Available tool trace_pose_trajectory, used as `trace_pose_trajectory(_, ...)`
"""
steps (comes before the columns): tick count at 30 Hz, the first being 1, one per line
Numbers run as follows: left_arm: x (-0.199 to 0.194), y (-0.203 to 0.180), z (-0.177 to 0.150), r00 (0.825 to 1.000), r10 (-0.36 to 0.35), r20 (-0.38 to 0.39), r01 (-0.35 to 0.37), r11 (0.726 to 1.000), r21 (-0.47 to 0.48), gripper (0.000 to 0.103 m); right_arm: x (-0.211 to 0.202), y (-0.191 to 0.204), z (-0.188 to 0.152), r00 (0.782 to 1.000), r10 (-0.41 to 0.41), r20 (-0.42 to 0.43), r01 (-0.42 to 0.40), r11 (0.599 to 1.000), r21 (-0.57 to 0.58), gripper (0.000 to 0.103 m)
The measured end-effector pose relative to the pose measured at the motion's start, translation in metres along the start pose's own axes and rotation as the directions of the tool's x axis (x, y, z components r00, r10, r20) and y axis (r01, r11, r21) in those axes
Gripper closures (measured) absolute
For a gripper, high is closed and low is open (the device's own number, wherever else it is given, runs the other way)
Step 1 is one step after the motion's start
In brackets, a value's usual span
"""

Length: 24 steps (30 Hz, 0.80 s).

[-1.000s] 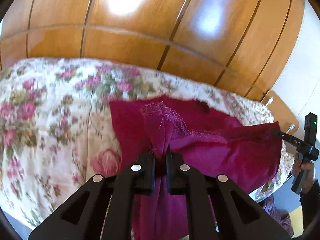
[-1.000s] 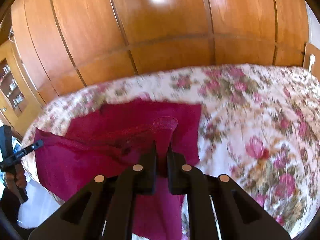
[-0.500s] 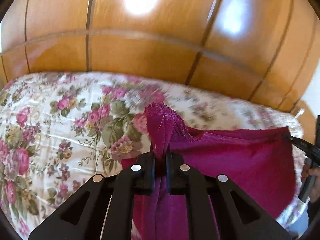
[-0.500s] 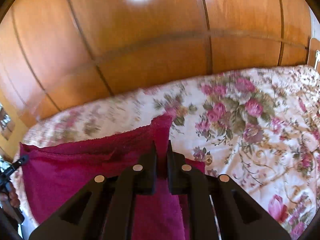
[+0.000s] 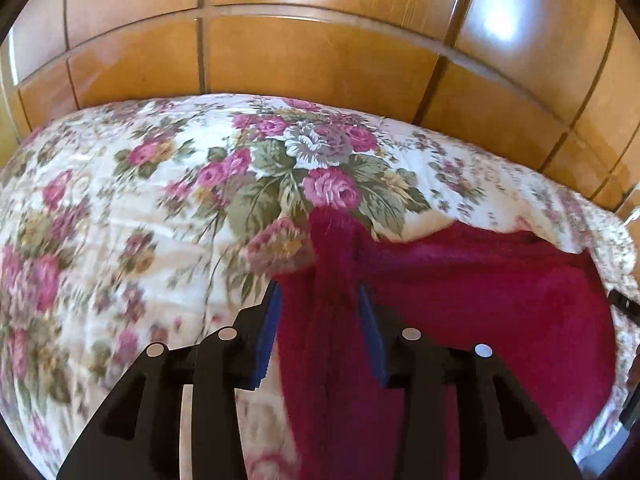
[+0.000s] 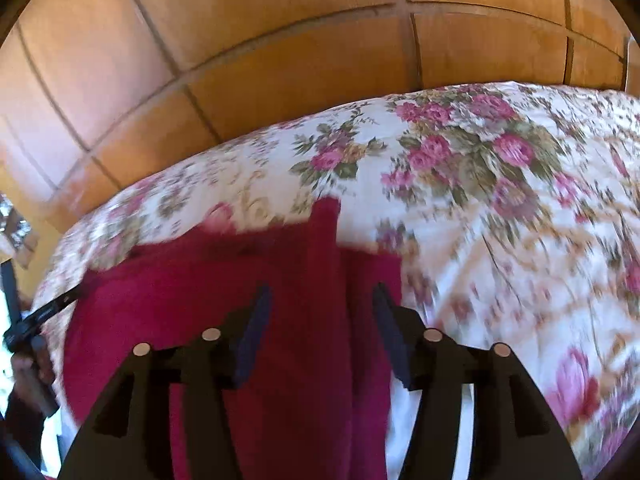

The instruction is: Fold small clothes

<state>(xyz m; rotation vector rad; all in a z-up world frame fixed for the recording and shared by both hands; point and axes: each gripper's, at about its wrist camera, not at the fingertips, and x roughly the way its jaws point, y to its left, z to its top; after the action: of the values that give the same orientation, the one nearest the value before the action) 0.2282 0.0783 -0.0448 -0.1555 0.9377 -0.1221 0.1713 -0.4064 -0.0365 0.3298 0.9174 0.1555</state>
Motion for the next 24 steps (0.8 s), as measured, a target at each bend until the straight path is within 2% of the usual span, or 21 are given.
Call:
trace_pose_trajectory(5,-0.040,0.014,-0.044,0.996,-0.085,0.003,0.085,0.996,-0.007,0.064,-0.040,-0.004,-0.054,0.995,0.080,-0.052,-0.078,0.996,0.030,0.040)
trace_pose_trajectory(7,-0.053,0.018,-0.065,0.995,-0.102,-0.003,0.102,0.995,-0.011,0.052,-0.048,-0.004,-0.077,0.992,0.105,-0.076,-0.101,0.994,0.046,0.040)
trace_pose_trajectory(8,-0.058,0.019,-0.073,0.995,-0.105,0.002,0.105,0.994,-0.015,0.040,-0.050,-0.005,-0.086,0.990,0.110,-0.088,-0.106,0.993,0.051,0.040)
trace_pose_trajectory(9,-0.063,0.021,-0.081,0.994,-0.110,0.011,0.110,0.994,-0.021,0.040,-0.050,-0.004,-0.095,0.990,0.104,-0.098,-0.100,0.994,0.046,0.040)
trace_pose_trajectory(11,-0.073,0.024,-0.101,0.990,-0.142,-0.004,0.142,0.990,-0.025,0.040,-0.046,-0.003,-0.106,0.989,0.097,-0.113,-0.093,0.995,0.044,0.045)
trace_pose_trajectory(12,-0.074,0.024,-0.107,0.989,-0.147,-0.010,0.147,0.989,-0.019,0.040,-0.043,-0.002,-0.108,0.988,0.102,-0.119,-0.098,0.994,0.043,0.060)
trace_pose_trajectory(13,-0.075,0.023,-0.112,0.989,-0.144,-0.018,0.144,0.990,-0.002,0.041,-0.038,0.003,-0.110,0.987,0.087,-0.138,-0.086,0.996,0.012,0.091)
trace_pose_trajectory(15,-0.072,0.018,-0.123,0.992,-0.117,-0.045,0.120,0.991,0.056,0.068,-0.037,0.011,-0.111,0.988,0.048,-0.148,-0.054,0.998,-0.039,0.094)
trace_pose_trajectory(17,-0.067,0.013,-0.129,0.997,-0.064,-0.052,0.070,0.990,0.120,0.078,-0.054,0.015,-0.105,0.994,0.037,-0.100,-0.044,0.997,-0.069,0.095)
trace_pose_trajectory(19,-0.065,0.013,-0.133,0.998,-0.043,-0.052,0.050,0.988,0.143,0.081,-0.067,0.013,-0.100,0.999,0.004,-0.054,-0.009,0.997,-0.082,0.096)
trace_pose_trajectory(21,-0.059,0.012,-0.134,0.998,-0.035,-0.061,0.043,0.988,0.146,0.082,-0.055,0.007,-0.103,0.994,-0.054,-0.090,0.046,0.995,-0.091,0.097)
trace_pose_trajectory(23,-0.059,0.008,-0.136,0.998,-0.019,-0.061,0.028,0.986,0.166,0.083,-0.028,0.002,-0.120,0.980,-0.114,-0.162,0.096,0.989,-0.110,0.097)
trace_pose_trajectory(24,-0.062,0.006,-0.137,0.998,-0.016,-0.057,0.026,0.984,0.176,0.084,-0.027,0.002,-0.123,0.983,-0.110,-0.146,0.097,0.991,-0.097,0.096)
